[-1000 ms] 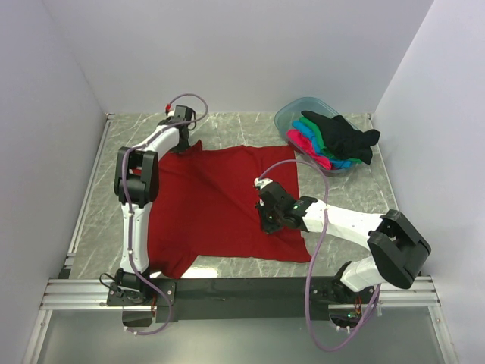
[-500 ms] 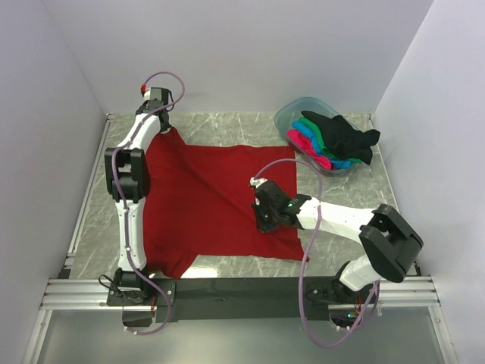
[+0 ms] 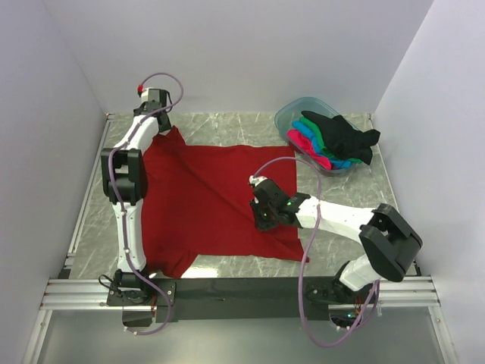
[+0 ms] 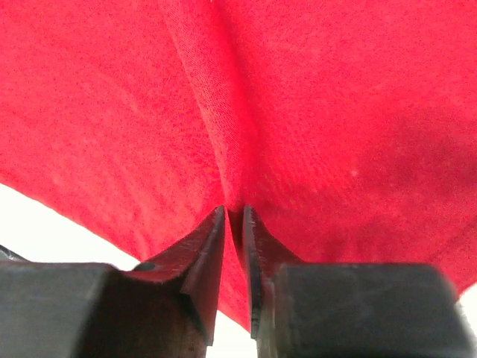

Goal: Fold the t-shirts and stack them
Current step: Smooth out wrinkles on the flatten tshirt

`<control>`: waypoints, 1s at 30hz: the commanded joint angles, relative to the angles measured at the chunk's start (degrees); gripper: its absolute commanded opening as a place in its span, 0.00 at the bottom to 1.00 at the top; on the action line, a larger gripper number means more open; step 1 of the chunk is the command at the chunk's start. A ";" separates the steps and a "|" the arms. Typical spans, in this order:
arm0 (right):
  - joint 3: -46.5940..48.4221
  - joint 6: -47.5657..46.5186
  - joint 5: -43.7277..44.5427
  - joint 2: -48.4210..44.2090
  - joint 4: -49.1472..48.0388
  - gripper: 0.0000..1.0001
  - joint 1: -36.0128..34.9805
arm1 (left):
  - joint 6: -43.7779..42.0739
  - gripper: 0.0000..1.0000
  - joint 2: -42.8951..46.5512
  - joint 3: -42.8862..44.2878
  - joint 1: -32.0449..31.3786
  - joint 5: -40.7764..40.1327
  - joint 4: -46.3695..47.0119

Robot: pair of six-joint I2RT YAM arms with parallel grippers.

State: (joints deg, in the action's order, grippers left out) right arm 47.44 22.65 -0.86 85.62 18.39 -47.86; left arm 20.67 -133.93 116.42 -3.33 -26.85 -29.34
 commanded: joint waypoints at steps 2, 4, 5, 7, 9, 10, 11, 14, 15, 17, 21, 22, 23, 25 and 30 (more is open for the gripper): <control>2.39 0.55 4.28 -5.28 0.41 0.28 -0.40 | -0.01 0.69 8.77 -1.46 -2.46 0.92 4.90; 4.66 0.29 5.60 -5.64 1.47 0.34 -0.22 | -0.62 0.74 8.34 -1.20 -4.47 0.84 4.56; 5.64 0.20 6.74 -5.56 1.82 0.36 -0.05 | -0.45 0.75 8.16 -0.94 -5.10 1.36 3.34; 8.35 -0.33 7.36 -5.38 2.52 0.41 0.22 | 0.77 0.78 8.33 -1.72 -6.33 2.41 2.63; 10.47 -0.77 8.07 -4.86 2.18 0.46 1.27 | 3.05 0.78 9.56 -6.17 -6.68 4.87 3.58; 10.91 -0.94 8.16 -4.59 1.74 0.47 1.88 | 3.59 0.78 11.74 -8.47 -7.03 6.10 4.72; 11.35 -1.03 8.16 -3.37 1.21 0.47 3.80 | 4.20 0.79 13.07 -10.84 -7.21 7.94 5.95; 13.64 -1.91 7.11 0.84 -0.11 0.47 6.71 | 5.70 0.80 17.03 -18.15 -7.65 11.10 10.27; 15.12 -2.09 6.49 2.08 -0.46 0.47 8.03 | 6.40 0.80 17.64 -19.55 -7.65 11.55 10.27; 16.89 -2.87 6.66 6.11 -0.46 0.48 8.57 | 6.75 0.80 18.88 -20.44 -7.65 12.70 10.01; 20.84 -2.71 6.32 12.19 -1.25 0.50 10.06 | 6.67 0.81 21.95 -24.04 -7.74 13.58 10.80; 21.29 -2.62 5.70 13.24 -1.34 0.50 10.32 | 6.58 0.81 22.48 -24.66 -7.74 13.41 10.97; 21.55 -2.35 5.52 14.91 -1.60 0.51 10.50 | 6.58 0.81 23.01 -25.10 -7.74 13.23 10.63; 22.43 -2.09 5.17 16.32 -1.61 0.51 10.94 | 6.58 0.81 24.59 -26.33 -7.74 12.96 10.45; 23.75 -1.12 5.61 20.19 0.50 0.52 11.03 | 7.02 0.83 28.63 -29.49 -7.74 13.49 10.44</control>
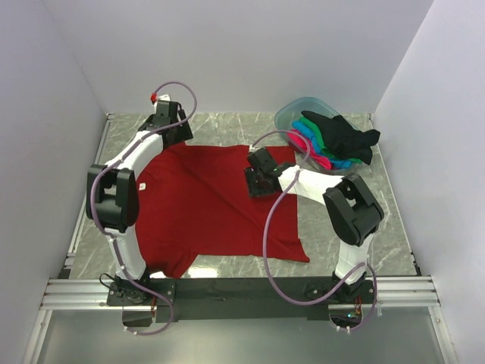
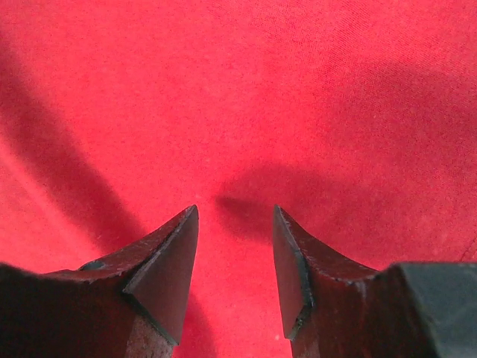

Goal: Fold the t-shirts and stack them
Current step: Smooth out wrinkles on the flatten tshirt

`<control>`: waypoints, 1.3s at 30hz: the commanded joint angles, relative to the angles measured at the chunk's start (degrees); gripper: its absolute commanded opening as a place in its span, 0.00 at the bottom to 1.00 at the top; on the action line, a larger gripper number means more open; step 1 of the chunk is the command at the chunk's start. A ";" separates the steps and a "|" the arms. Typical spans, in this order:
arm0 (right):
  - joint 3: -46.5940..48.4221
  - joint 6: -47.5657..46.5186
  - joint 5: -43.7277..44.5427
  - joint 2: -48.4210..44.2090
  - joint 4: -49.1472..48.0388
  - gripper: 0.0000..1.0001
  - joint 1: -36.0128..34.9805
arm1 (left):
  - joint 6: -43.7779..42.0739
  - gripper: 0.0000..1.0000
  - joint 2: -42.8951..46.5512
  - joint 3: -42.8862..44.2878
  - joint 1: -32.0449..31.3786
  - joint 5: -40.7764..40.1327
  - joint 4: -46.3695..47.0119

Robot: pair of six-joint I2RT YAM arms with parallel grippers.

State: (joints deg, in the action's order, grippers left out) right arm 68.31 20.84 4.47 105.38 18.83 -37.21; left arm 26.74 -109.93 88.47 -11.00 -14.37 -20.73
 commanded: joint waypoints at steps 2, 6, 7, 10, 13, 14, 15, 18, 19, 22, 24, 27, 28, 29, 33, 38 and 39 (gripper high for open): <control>2.88 1.22 0.36 1.49 0.42 0.52 0.30 | 1.03 0.83 6.74 -2.50 -0.07 1.71 2.01; 1.13 2.10 1.23 2.28 0.42 0.52 0.30 | 1.03 0.84 10.34 -4.52 -0.07 1.98 1.75; 0.86 2.27 1.85 2.37 0.51 0.52 0.12 | 0.94 0.84 10.96 -4.79 -0.07 1.98 1.83; -0.28 2.89 4.14 2.72 1.12 0.52 -0.40 | 0.77 0.85 13.51 -6.02 0.02 1.80 2.10; -1.51 3.41 4.76 2.81 1.12 0.51 -1.11 | 0.94 0.86 15.44 -6.46 0.02 1.63 2.10; -2.13 3.42 4.76 2.90 1.12 0.51 -1.20 | 0.94 0.86 15.88 -6.55 0.02 1.63 1.92; -2.39 3.59 4.67 2.90 0.95 0.51 -1.37 | 0.94 0.86 16.23 -6.55 0.02 1.63 1.84; -3.62 3.86 3.53 3.42 -0.11 0.50 -1.37 | 1.03 0.86 17.90 -7.25 0.02 1.89 2.19; -3.80 3.86 3.27 3.86 -0.20 0.49 -1.37 | 1.03 0.87 18.26 -7.43 0.02 1.89 2.27; -4.50 3.77 2.21 4.57 -0.90 0.37 -1.29 | 1.12 0.87 18.87 -7.87 0.02 1.89 2.45; -5.29 3.77 1.77 4.83 -1.25 0.20 -1.37 | 1.12 0.87 19.14 -7.96 0.02 1.54 2.36; -6.96 4.03 1.95 4.74 -1.43 0.00 -1.37 | 0.94 0.88 19.05 -7.78 0.11 1.10 2.19; -7.40 4.21 1.95 4.40 -1.43 0.00 -1.46 | 0.94 0.88 18.88 -7.78 0.19 1.10 2.19; -8.45 4.30 2.21 4.13 -1.08 0.00 -1.72 | 0.94 0.88 18.70 -7.70 0.19 1.01 2.19; -11.35 5.35 4.05 2.20 0.50 0.00 -3.30 | 0.94 0.88 17.39 -7.17 0.19 0.40 2.01; -15.92 7.72 6.95 -2.19 4.10 0.00 -5.94 | 0.51 0.87 15.19 -5.68 0.19 -0.74 1.83; -16.54 8.07 7.39 -2.98 4.54 0.00 -6.29 | 0.50 0.88 14.05 -5.32 0.19 -1.18 1.75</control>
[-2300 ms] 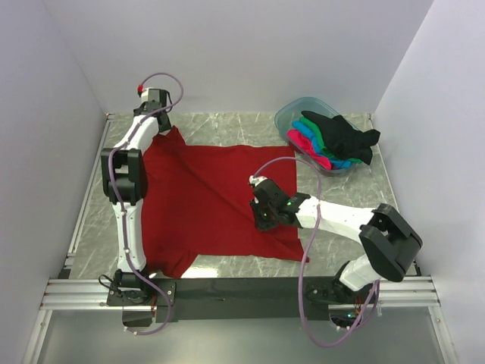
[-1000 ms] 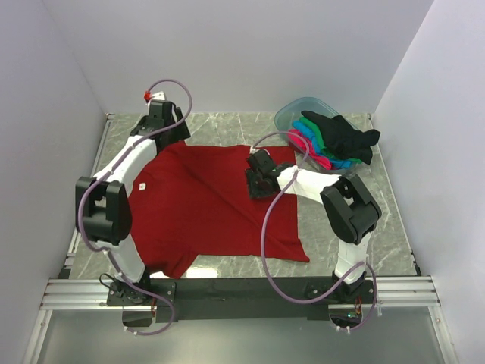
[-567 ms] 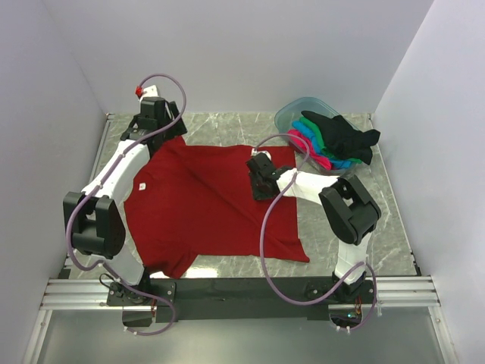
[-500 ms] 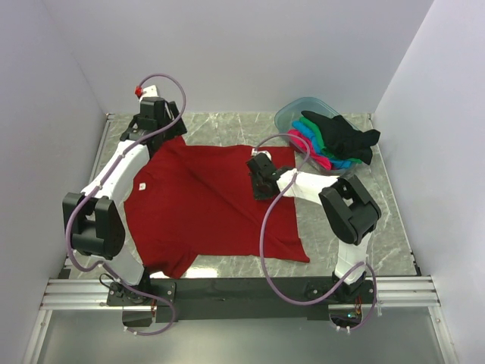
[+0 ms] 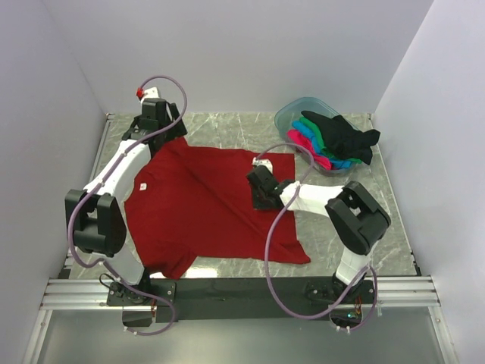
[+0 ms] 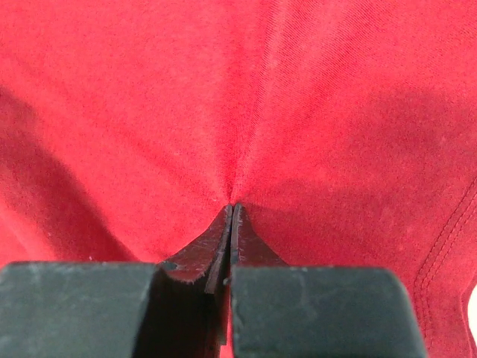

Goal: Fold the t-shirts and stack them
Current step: Smooth out wrinkles on the flatten tshirt

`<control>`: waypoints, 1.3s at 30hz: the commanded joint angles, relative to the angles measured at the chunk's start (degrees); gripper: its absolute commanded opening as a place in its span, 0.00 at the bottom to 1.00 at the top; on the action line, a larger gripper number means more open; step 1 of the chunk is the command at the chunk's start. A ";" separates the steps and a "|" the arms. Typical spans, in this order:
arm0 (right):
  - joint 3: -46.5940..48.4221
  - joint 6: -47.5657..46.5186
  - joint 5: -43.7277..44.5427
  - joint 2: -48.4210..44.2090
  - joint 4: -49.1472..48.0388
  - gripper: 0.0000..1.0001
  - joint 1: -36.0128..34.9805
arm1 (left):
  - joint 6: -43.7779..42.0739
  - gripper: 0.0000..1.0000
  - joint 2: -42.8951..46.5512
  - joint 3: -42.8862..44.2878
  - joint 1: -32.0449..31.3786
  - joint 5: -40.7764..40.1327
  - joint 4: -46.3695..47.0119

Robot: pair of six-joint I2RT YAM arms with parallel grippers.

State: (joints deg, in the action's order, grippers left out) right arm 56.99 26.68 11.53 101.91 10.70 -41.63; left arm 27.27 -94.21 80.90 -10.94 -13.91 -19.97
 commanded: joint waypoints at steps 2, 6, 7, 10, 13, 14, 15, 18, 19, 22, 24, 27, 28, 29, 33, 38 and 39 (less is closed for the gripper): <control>-6.88 3.03 1.30 -1.79 13.90 0.00 -2.49 | -0.28 0.88 -3.16 3.55 0.13 -1.91 0.98; -8.91 3.65 1.57 -5.05 14.79 0.00 -2.85 | -0.63 0.87 -10.09 7.59 -0.05 -2.08 -0.25; -9.09 3.73 1.48 -5.84 14.88 0.00 -2.93 | -0.72 0.87 -11.59 8.56 -0.31 -2.43 -0.34; -9.00 3.47 0.69 -6.63 14.53 0.00 -3.02 | -1.95 0.86 -18.27 13.56 -1.71 -3.48 -0.51; -8.21 3.03 -0.28 -6.02 14.17 0.00 -3.11 | -3.27 0.86 -26.44 21.64 -3.12 -3.76 -3.14; -7.78 2.86 -0.54 -5.76 13.91 0.00 -3.28 | -3.45 0.85 -28.29 25.75 -3.30 -3.67 -3.93; -7.60 2.77 -0.89 -5.58 13.74 0.00 -3.29 | -3.54 0.85 -31.26 27.10 -3.73 -3.93 -4.03; -7.33 2.59 -1.77 -4.97 13.21 0.00 -3.55 | -4.24 0.85 -35.84 31.41 -3.91 -5.25 -4.29; -7.33 2.50 -2.12 -4.79 13.03 0.00 -3.55 | -4.41 0.84 -36.82 32.38 -4.00 -5.77 -5.16; -7.51 2.24 -2.65 -4.70 12.51 0.00 -3.64 | -4.85 0.84 -39.46 34.49 -3.91 -6.57 -5.35; -7.60 1.98 -2.91 -4.35 12.07 0.00 -3.73 | -5.03 0.84 -40.78 34.59 -3.91 -6.39 -5.08; -7.33 1.71 -3.27 -4.17 11.89 0.00 -3.81 | -5.47 0.84 -42.10 34.41 -4.00 -7.18 -3.85; -7.33 1.63 -3.44 -4.09 11.80 0.00 -3.81 | -5.56 0.84 -42.45 34.58 -4.00 -7.88 -3.68; -7.59 1.62 -3.53 -4.00 11.54 0.00 -3.81 | -5.73 0.83 -43.06 34.76 -4.00 -8.06 -3.59; -8.12 1.71 -3.62 -4.17 11.19 0.00 -3.81 | -6.44 0.75 -43.42 34.59 -4.09 -6.92 -1.40; -8.30 1.54 -3.71 -4.35 11.36 0.00 -3.90 | -6.87 0.63 -43.95 35.72 -4.53 -6.30 1.07; -8.39 1.54 -3.62 -4.52 11.36 0.00 -3.81 | -6.96 0.60 -44.38 36.25 -4.70 -6.13 1.24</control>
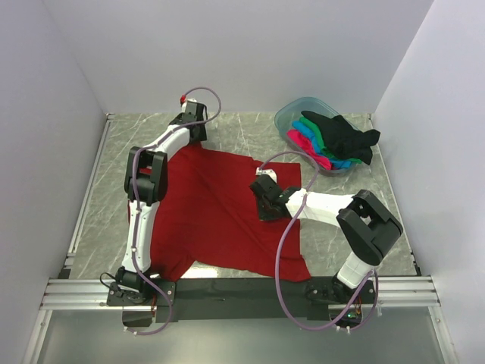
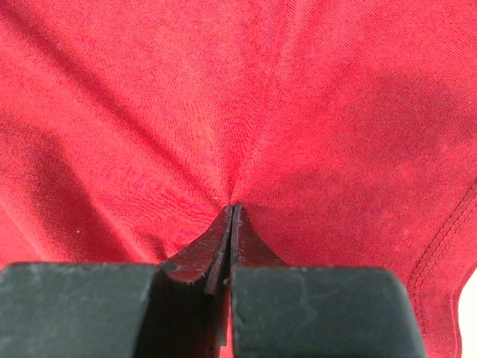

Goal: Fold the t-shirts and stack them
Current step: Smooth out wrinkles on the flatten tshirt

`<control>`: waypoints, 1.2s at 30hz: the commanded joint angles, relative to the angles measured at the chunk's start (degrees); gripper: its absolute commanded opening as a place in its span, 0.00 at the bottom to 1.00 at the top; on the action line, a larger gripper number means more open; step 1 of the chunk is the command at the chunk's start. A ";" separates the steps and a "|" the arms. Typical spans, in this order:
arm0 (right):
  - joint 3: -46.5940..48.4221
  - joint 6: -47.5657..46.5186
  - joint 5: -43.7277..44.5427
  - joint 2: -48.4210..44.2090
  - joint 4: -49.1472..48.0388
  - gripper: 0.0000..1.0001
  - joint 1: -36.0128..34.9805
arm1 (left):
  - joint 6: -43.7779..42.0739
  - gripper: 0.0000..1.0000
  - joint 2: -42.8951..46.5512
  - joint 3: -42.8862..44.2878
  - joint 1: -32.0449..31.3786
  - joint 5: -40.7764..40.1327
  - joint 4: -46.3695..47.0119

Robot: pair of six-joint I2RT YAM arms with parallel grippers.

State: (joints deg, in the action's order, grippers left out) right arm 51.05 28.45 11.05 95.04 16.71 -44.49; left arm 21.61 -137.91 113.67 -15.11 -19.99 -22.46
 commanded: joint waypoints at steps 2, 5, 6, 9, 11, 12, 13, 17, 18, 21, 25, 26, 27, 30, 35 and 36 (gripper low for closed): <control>-2.53 -0.15 -3.14 2.16 5.44 0.00 -1.12 | -1.48 0.50 -0.96 4.46 -0.79 0.21 4.17; -2.71 -0.15 -3.23 1.99 5.35 0.00 -1.21 | -1.22 0.37 -1.40 4.89 -0.88 1.53 4.70; -2.62 -0.23 -3.14 1.99 5.35 0.00 -1.21 | -1.04 0.34 -1.40 4.90 -0.88 3.18 4.79; -2.44 -0.41 -3.31 2.42 5.44 0.00 -1.39 | 0.01 0.23 -1.49 4.90 -0.88 7.49 5.58; -2.27 -0.41 -3.31 2.51 5.61 0.00 -1.39 | 0.72 0.15 -1.58 5.07 -1.14 8.47 5.93; -2.27 -0.41 -3.31 2.51 5.53 0.00 -1.56 | 0.89 0.13 -1.49 5.07 -1.23 9.00 5.93; -2.35 -0.50 -3.31 2.43 5.53 0.00 -1.56 | 1.33 0.11 -1.40 4.99 -1.32 9.35 6.02; -2.62 -0.41 -3.58 2.69 5.18 0.00 -1.57 | 2.21 0.15 1.32 2.71 -1.76 3.92 7.07; -2.62 -0.41 -3.66 2.95 5.18 0.00 -1.56 | 2.56 0.20 2.02 1.83 -1.76 2.77 7.95; -2.79 -0.50 -4.02 2.95 5.09 0.00 -1.65 | 3.53 0.39 3.43 -0.81 -1.06 -1.28 8.14; -2.88 -0.59 -3.93 2.43 5.09 0.00 -1.83 | 4.41 0.59 1.42 1.90 0.08 -3.48 5.24; -2.88 -0.59 -4.02 2.43 5.09 0.00 -1.83 | 4.41 0.62 0.72 2.17 0.35 -3.65 5.06; -2.97 -0.59 -3.93 2.16 5.09 0.00 -1.92 | 4.50 0.63 0.54 2.26 0.52 -3.74 4.88; -2.97 -0.59 -4.19 2.25 5.09 0.00 -1.92 | 4.67 0.66 1.23 0.25 0.52 -4.44 6.81; -2.79 -0.67 -4.28 2.08 5.35 0.00 -2.09 | 4.59 0.69 -0.33 0.67 0.87 -2.61 7.09; -2.79 -0.59 -4.28 2.07 5.35 0.00 -2.18 | 4.41 0.69 -0.78 1.72 0.88 -1.29 6.90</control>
State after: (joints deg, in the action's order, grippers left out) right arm 50.98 27.75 10.48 95.04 16.40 -45.23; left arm 25.78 -138.39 112.95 -13.96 -22.41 -16.80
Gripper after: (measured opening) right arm 0.006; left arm 0.691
